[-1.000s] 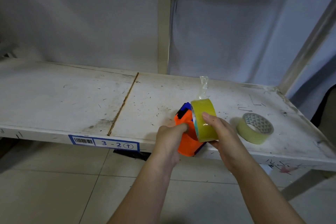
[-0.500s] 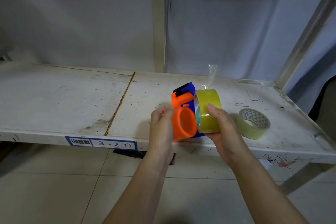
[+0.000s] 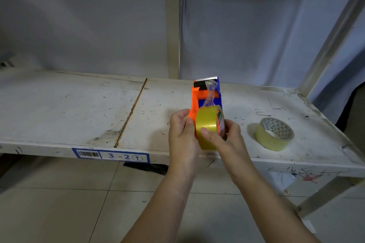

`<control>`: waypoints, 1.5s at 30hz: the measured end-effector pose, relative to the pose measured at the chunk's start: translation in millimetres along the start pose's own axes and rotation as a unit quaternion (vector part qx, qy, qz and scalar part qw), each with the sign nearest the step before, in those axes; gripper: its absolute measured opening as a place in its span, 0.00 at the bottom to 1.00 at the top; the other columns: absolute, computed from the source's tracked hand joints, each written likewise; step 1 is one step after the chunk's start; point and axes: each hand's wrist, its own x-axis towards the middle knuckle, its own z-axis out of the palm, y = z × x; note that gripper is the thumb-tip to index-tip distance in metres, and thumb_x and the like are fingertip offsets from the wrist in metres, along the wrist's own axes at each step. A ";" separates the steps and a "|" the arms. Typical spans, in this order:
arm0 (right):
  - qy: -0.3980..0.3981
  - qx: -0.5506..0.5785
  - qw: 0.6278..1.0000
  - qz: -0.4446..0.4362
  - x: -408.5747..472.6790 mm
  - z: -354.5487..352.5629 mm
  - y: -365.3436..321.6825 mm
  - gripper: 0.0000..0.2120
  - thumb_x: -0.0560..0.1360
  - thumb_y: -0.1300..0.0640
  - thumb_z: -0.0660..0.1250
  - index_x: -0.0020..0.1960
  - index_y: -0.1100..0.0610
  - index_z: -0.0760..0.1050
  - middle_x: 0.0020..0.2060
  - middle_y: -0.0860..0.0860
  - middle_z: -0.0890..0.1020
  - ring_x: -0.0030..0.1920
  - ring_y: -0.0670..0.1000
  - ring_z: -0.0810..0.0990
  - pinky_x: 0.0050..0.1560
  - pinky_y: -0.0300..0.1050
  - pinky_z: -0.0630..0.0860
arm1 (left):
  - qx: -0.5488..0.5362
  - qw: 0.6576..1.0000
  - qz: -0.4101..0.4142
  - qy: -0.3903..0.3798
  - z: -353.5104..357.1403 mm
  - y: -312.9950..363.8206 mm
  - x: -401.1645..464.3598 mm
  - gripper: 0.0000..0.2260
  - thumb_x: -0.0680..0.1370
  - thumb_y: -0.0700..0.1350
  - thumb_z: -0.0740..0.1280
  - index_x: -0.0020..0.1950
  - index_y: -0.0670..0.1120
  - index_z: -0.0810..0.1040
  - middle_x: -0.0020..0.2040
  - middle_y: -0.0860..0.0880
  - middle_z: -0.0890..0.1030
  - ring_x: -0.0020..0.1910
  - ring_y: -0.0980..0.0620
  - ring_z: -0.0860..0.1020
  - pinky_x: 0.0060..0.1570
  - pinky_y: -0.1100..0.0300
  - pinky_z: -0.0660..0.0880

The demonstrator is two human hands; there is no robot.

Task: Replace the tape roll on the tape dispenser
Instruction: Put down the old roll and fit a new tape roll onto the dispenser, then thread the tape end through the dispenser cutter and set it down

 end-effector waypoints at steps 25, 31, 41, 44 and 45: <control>0.068 -0.094 0.992 -0.049 -0.5 -30.7 -21.5 0.19 0.66 0.37 0.70 0.51 0.47 0.76 0.48 0.47 0.80 0.48 0.48 0.79 0.48 0.46 0.77 | 0.232 0.971 0.049 0.002 -15.6 6.5 8.4 0.22 0.79 0.58 0.56 0.33 0.45 0.71 0.29 0.48 0.73 0.30 0.52 0.72 0.32 0.57 0.70; 0.096 -0.175 0.978 -0.060 8.8 -31.2 -15.7 0.08 0.69 0.47 0.72 0.37 0.49 0.76 0.33 0.45 0.79 0.36 0.44 0.77 0.38 0.42 0.74 | 0.388 0.912 0.131 -0.026 -18.2 3.3 22.6 0.23 0.78 0.58 0.59 0.29 0.44 0.67 0.26 0.48 0.70 0.27 0.52 0.69 0.31 0.55 0.67; 0.120 -0.234 0.964 -0.031 36.5 -27.0 7.7 0.14 0.71 0.54 0.70 0.29 0.50 0.71 0.26 0.45 0.76 0.33 0.48 0.75 0.38 0.47 0.74 | 0.568 0.784 0.230 -0.098 -8.0 3.1 68.4 0.23 0.79 0.58 0.56 0.45 0.42 0.82 0.41 0.44 0.84 0.43 0.45 0.79 0.44 0.49 0.75; 0.123 -0.219 0.967 -0.027 39.2 -27.8 7.2 0.12 0.71 0.54 0.69 0.30 0.51 0.73 0.28 0.46 0.78 0.35 0.50 0.77 0.39 0.47 0.74 | 0.602 0.742 0.258 -0.146 -2.9 7.3 72.4 0.21 0.79 0.58 0.56 0.49 0.45 0.82 0.45 0.46 0.84 0.45 0.46 0.79 0.47 0.50 0.75; 0.125 -0.216 0.968 -0.029 39.6 -28.3 7.0 0.12 0.71 0.54 0.69 0.30 0.51 0.73 0.27 0.45 0.77 0.35 0.50 0.77 0.39 0.47 0.75 | 0.606 0.732 0.266 -0.163 -1.9 8.7 71.8 0.21 0.78 0.59 0.58 0.50 0.46 0.82 0.46 0.47 0.84 0.47 0.47 0.79 0.47 0.51 0.75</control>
